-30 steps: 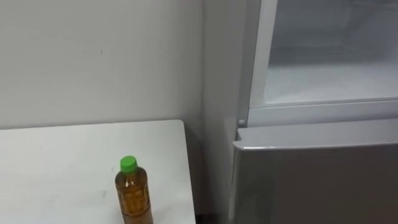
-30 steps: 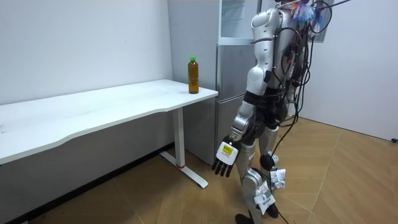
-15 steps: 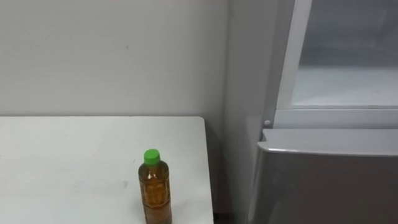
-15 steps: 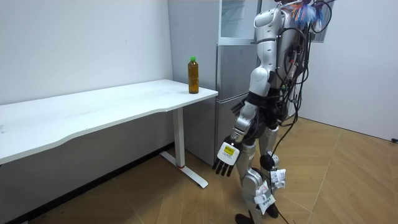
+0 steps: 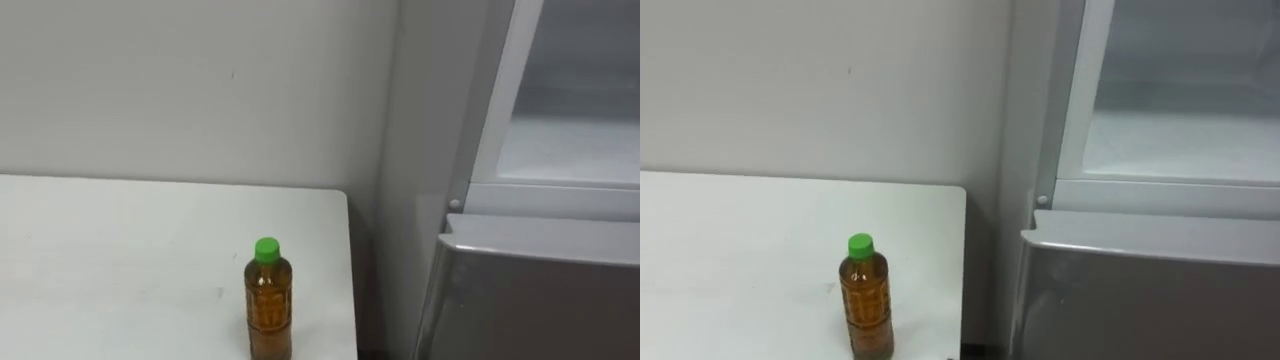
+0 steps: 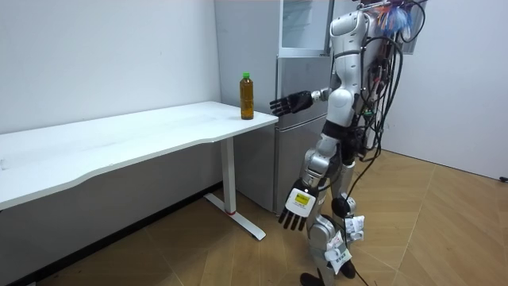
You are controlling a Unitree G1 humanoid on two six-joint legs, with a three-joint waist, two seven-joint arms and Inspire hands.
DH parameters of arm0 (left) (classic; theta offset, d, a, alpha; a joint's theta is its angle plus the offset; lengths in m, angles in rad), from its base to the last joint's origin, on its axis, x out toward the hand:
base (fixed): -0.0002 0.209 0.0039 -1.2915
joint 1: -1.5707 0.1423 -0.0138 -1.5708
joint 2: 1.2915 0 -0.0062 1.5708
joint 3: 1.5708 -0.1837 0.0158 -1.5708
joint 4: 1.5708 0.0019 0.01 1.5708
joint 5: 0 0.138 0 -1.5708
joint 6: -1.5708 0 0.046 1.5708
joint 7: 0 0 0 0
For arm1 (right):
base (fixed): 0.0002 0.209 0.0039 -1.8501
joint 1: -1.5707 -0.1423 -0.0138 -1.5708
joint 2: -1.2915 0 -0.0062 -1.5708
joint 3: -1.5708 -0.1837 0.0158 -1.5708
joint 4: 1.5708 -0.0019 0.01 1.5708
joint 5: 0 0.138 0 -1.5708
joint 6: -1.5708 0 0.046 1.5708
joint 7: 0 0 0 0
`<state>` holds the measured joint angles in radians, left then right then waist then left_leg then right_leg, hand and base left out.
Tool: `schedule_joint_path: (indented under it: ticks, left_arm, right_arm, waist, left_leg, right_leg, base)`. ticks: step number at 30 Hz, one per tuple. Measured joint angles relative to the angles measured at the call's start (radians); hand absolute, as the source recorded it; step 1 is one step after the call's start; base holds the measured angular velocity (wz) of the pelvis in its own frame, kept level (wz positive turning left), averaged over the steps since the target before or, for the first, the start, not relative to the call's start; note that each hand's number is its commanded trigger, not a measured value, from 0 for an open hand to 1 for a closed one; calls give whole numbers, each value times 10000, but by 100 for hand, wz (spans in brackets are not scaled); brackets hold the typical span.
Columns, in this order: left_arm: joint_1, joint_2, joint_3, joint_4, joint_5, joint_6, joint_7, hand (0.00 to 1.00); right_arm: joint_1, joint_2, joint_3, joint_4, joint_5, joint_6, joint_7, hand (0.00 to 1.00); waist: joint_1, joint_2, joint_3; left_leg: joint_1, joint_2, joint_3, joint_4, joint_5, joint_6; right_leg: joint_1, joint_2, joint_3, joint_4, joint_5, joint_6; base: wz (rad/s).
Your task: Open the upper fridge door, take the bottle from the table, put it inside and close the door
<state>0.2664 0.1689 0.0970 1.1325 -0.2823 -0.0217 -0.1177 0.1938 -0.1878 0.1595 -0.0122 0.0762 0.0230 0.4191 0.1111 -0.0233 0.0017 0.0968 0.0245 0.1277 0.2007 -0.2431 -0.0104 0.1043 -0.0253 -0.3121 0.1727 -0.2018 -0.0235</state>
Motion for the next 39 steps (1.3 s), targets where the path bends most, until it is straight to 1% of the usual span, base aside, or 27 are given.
schedule_joint_path:
  ticks: [3,8,10,16,21,25,29,32,36,39]
  left_arm:
    - [30,-3,-8,-3,8,18,20,0]
    - [40,-4,-8,-8,74,79,10,0]
    - [32,-2,-21,-7,92,81,4,0]
    - [2,-2,-29,-13,105,75,-1,0]
    - [25,2,-12,2,122,69,2,0]
    - [28,46,-2,-8,163,69,1,0]
    - [35,104,-8,79,165,75,1,0]
    - [2,133,-25,78,163,86,5,0]
    - [-11,132,-34,76,165,211,11,0]
    - [-12,129,-31,80,166,249,14,0]
  right_arm:
    - [-74,-6,-14,-99,3,24,15,0]
    - [-666,-5,-176,-537,19,24,183,0]
    - [-764,0,-169,-573,47,24,192,0]
    - [-770,-31,-144,-1145,84,15,178,0]
    - [-969,-34,-145,-1410,77,2,174,0]
    - [-1241,-91,-196,-1416,75,2,-171,0]
    - [-1388,-106,-246,-1424,81,3,-461,0]
    - [-1603,-192,-264,-1437,166,3,-738,0]
    - [-1731,-286,-257,-1436,500,4,-1184,0]
    - [-1755,-296,-253,-1433,994,4,-1543,0]
  waist:
    - [50,1,-1]
    - [62,18,4]
    - [78,13,2]
    - [316,-47,-31]
    - [367,-77,-24]
    - [361,-147,-21]
    - [308,-255,13]
    - [276,-259,10]
    - [310,-253,13]
    - [321,-223,31]
  left_leg:
    - [-21,5,-10,0,6,11]
    - [-29,6,-13,8,29,50]
    - [-26,2,-5,12,33,57]
    - [-94,-4,-2,25,43,72]
    - [-127,-9,-33,22,48,78]
    - [-171,-3,-112,22,49,79]
    - [-211,0,-240,28,49,80]
    - [-320,0,-330,36,78,127]
    - [-330,-2,-340,35,85,135]
    - [-326,-2,-336,38,90,137]
  right_leg:
    - [-23,-6,-38,37,0,0]
    - [-34,-29,-59,97,0,-1]
    - [-25,-39,-68,108,0,-1]
    - [-97,-40,-65,132,0,-1]
    - [-124,-34,-78,127,4,-5]
    - [-150,-40,-154,132,9,-7]
    - [-124,-51,-255,130,9,-7]
    - [-157,-96,-425,131,14,2]
    - [-136,-106,-478,133,18,8]
    - [-132,-106,-483,132,18,9]
  base:
    - [3]
    - [1]
    - [2]
    - [0]
    - [0]
    - [3]
    - [8]
    - [16]
    - [5]
    - [0]
